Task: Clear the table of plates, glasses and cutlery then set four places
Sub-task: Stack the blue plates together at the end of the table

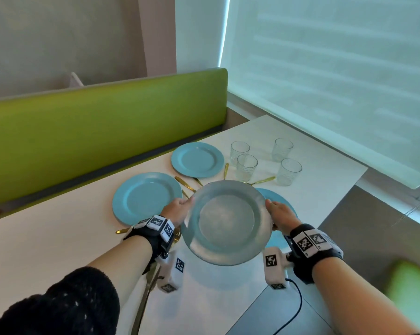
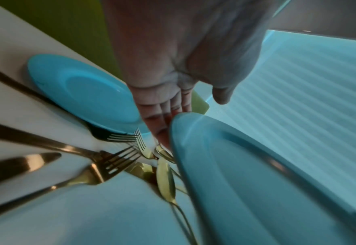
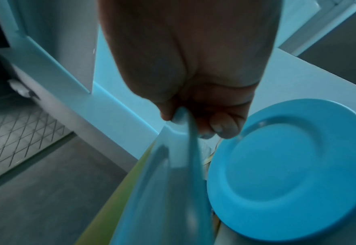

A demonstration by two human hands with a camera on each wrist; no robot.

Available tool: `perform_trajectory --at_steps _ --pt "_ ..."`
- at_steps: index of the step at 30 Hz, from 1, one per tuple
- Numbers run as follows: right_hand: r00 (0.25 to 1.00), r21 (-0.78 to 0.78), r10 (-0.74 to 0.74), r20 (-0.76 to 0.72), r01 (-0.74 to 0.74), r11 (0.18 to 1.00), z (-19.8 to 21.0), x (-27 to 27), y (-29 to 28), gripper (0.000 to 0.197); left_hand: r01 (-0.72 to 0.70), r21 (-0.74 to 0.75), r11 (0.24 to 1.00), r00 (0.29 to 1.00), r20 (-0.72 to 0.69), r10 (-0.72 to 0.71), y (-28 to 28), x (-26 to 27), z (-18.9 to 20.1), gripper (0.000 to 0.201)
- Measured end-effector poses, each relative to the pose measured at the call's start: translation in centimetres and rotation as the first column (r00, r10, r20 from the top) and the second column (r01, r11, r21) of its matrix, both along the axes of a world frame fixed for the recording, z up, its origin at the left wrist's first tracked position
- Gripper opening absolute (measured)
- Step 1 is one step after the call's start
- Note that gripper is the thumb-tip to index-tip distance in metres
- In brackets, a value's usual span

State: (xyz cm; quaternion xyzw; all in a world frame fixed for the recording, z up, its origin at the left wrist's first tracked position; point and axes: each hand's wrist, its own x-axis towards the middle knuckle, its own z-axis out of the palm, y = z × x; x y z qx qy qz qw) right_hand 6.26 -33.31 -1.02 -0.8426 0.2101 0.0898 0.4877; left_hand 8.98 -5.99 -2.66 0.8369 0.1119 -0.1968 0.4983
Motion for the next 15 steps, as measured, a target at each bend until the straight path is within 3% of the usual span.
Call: perform_trajectory --at_steps 4,8,13,15 --pt "0.992 0.001 -0.118 0.039 0.118 0.993 -1.0 1.0 -0.9 0.04 -0.141 -0.286 0.948 0.985 -0.135 0.105 -0.6 1.2 -0.1 0.037" --pt "0.985 0.06 -0.172 0.017 0.171 0.983 -2.0 2.4 -2.1 0.041 -0.205 -0.473 0.857 0.973 -0.198 0.123 -2.4 2.1 0.0 0.025" --pt "0.978 0.079 -0.199 -0.058 0.203 0.976 -2.8 5.2 -4.9 0.045 -0.267 -0.458 0.848 0.963 -0.153 0.22 -5.1 5.0 0.0 0.024" --pt "0.973 -0.024 -0.204 -0.107 0.203 0.979 -3.4 6.0 -6.8 0.045 -0.302 -0.422 0.855 0.953 -0.11 0.283 -5.5 6.4 -0.3 0.023"
